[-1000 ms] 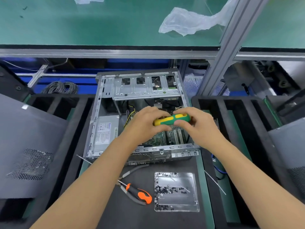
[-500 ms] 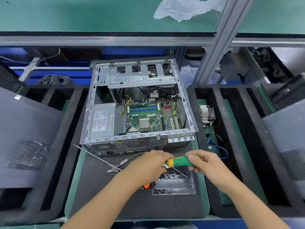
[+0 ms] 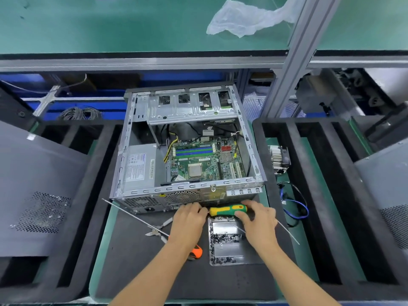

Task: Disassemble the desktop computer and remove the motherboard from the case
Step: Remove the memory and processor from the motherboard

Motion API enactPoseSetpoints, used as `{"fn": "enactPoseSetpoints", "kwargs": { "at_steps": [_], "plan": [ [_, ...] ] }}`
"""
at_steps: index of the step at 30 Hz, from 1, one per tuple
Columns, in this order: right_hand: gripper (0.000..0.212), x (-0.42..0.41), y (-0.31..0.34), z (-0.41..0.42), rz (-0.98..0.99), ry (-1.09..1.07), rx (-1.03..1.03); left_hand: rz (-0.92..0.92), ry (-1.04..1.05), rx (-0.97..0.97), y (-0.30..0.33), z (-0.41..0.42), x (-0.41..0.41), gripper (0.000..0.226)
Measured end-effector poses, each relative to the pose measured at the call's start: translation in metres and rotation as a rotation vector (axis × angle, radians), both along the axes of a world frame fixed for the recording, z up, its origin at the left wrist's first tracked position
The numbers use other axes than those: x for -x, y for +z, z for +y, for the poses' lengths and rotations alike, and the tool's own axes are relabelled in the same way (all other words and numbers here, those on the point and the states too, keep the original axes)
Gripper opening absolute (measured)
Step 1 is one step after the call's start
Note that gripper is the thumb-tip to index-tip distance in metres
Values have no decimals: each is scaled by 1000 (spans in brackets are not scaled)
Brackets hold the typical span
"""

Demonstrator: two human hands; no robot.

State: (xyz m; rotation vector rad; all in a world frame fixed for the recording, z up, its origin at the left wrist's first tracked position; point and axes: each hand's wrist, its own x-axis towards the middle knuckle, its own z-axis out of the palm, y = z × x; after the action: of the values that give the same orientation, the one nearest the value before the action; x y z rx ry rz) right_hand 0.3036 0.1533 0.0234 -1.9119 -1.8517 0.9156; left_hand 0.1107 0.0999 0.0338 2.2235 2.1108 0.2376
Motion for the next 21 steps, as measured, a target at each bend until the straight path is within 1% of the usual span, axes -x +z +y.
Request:
{"fn": "enactPoseSetpoints", "kwargs": {
  "at_steps": [2, 4, 8, 10, 12, 14, 15, 17, 18, 19, 21],
  "plan": [
    [31, 1, 1, 4, -73, -9, 4, 44, -12, -27, -5, -1, -2, 33],
    [33, 0, 1, 5, -106, -22, 1, 57, -24, -68, -12, -3, -3, 34],
    [36, 0, 1, 6, -108, -45, -23, 18, -55, -152, -22, -6, -4, 41],
    [36, 1, 0, 7, -136, -46, -49, -24, -79, -216, -21, -7, -5, 35],
    [30, 2, -1, 5, -109, -75, -139, -106, -137, -310, -16, -6, -5, 24],
    [19, 0, 0, 0, -9, -92, -275, -204, -240, -387, -6, -5, -5, 15],
    [17, -1, 2, -2, 15, -65, -341, -249, -298, -418, 1, -4, -5, 13],
    [17, -6, 8, -3, 48, 50, -469, -297, -386, -476, 18, -1, -3, 12],
    [20, -8, 13, -1, 80, 120, -533, -314, -405, -507, 28, 2, -2, 13],
    [23, -11, 20, 0, 126, 191, -598, -334, -410, -544, 38, 6, 0, 15],
    [19, -16, 38, 3, 203, 324, -730, -369, -409, -616, 59, 15, 6, 16]
  ]
}}
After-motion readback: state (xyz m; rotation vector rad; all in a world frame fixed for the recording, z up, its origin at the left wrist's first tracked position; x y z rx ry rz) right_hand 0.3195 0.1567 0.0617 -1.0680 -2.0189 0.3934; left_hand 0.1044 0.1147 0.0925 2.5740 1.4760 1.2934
